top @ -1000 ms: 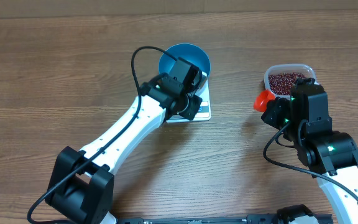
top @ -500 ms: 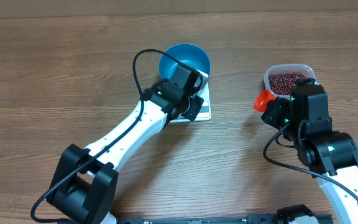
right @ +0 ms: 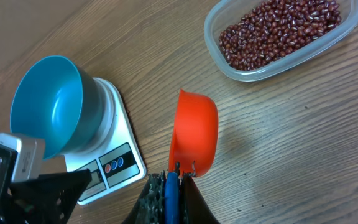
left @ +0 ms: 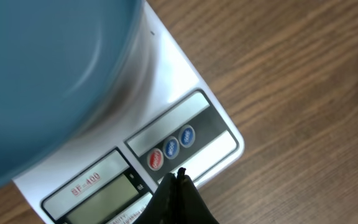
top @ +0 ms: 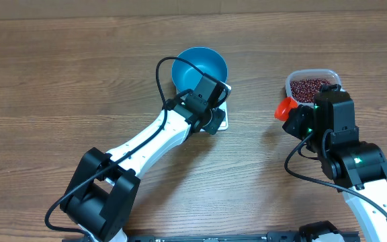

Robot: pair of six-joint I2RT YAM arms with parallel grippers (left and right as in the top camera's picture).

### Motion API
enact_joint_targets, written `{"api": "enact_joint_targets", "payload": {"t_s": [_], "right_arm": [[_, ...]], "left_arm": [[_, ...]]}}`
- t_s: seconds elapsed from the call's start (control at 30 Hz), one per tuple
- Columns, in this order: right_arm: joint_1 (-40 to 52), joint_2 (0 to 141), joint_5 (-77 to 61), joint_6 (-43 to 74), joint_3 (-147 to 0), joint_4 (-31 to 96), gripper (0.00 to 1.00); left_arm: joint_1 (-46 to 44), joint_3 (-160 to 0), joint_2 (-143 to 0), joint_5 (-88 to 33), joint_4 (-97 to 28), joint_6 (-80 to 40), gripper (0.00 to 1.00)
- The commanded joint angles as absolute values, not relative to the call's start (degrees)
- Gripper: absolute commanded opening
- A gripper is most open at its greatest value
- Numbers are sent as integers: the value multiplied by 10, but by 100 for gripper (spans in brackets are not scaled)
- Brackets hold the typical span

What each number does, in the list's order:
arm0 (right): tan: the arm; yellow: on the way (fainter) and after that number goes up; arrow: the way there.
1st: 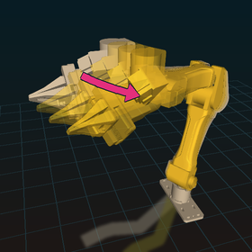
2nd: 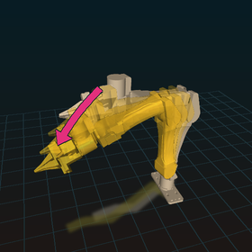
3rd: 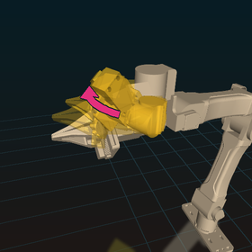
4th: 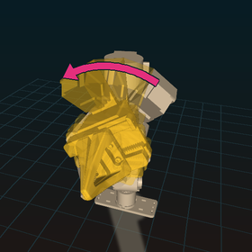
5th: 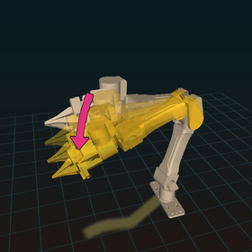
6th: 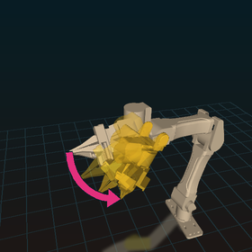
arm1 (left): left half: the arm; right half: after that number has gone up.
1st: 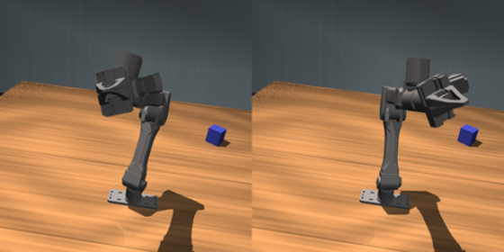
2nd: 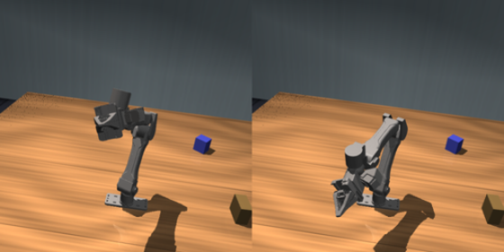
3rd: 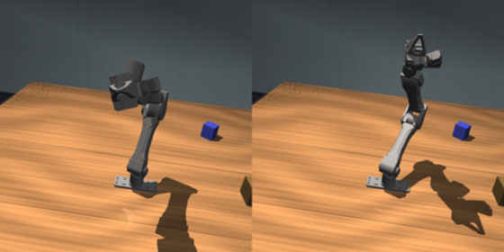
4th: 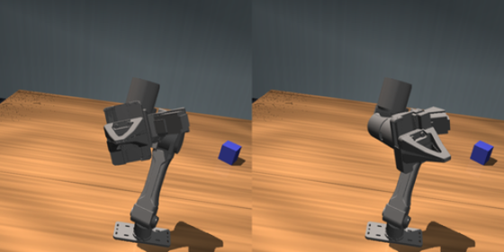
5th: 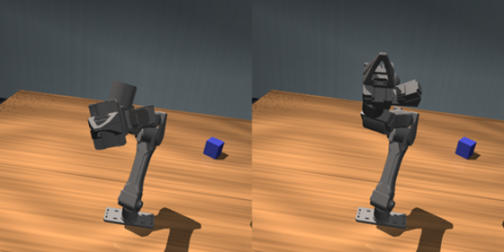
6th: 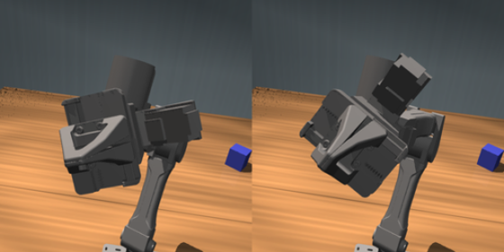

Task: Scoop item into bowl and weigh 150g on scale
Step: 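Move the left gripper down to the scale's TARE button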

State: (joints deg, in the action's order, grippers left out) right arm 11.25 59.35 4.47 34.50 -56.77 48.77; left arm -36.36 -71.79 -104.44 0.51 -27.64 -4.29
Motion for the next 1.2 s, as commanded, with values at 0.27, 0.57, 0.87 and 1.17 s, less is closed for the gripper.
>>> {"api": "enact_joint_targets", "payload": {"t_s": [0.27,0.57,0.87,1.17], "right_arm": [[111,586,51,347,-582,486,4],[111,586,51,347,-582,486,4],[111,586,51,347,-582,486,4],[111,586,51,347,-582,487,4]], "left_arm": [[-365,-716,-1075,66,-270,-88,4],[-365,-712,-1081,66,-261,-89,4],[-365,-706,-1086,66,-248,-95,4],[-365,-702,-1097,66,-241,-103,4]]}}
